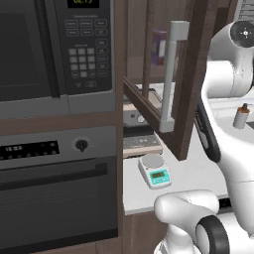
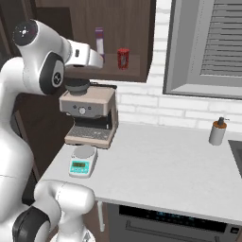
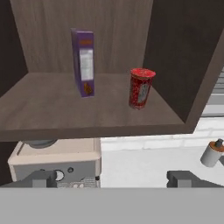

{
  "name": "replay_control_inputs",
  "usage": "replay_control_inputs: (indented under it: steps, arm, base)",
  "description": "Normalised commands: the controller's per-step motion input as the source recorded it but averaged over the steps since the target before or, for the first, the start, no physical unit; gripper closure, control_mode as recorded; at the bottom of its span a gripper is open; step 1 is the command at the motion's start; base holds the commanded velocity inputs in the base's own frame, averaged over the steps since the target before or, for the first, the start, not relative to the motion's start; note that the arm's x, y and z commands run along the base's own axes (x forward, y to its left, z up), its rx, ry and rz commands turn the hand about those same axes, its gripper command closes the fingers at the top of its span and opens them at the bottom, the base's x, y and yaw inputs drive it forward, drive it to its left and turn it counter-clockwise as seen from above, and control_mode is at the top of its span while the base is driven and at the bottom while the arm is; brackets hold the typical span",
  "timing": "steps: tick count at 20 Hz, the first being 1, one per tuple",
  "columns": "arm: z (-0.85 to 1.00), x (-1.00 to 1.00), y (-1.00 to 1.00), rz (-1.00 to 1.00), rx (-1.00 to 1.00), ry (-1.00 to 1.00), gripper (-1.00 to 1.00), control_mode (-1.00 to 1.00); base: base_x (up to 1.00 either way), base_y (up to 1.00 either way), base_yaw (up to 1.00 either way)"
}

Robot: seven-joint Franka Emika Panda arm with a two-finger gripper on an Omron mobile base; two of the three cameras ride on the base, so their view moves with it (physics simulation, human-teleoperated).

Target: Pick the yogurt and place it on the digital scale for weighing, and close the cabinet.

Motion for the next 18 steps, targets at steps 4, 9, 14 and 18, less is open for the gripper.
replay_control_inputs:
  steps: [4,9,14,18]
  arm:
    - [-0.36,0.01,-0.09,-0.01,0.0,0.04,-1.0,-1.0]
    - [-0.07,0.0,-0.2,-0.03,0.0,0.0,-1.0,-1.0]
    - [0.0,0.08,-0.21,-0.04,0.0,0.0,-1.0,-1.0]
    - [0.0,0.11,-0.18,-0.05,0.0,0.0,-1.0,-1.0]
  base:
    - [0.0,0.0,0.0]
    - [0.0,0.0,0.0]
    - [0.0,0.0,0.0]
    - [0.0,0.0,0.0]
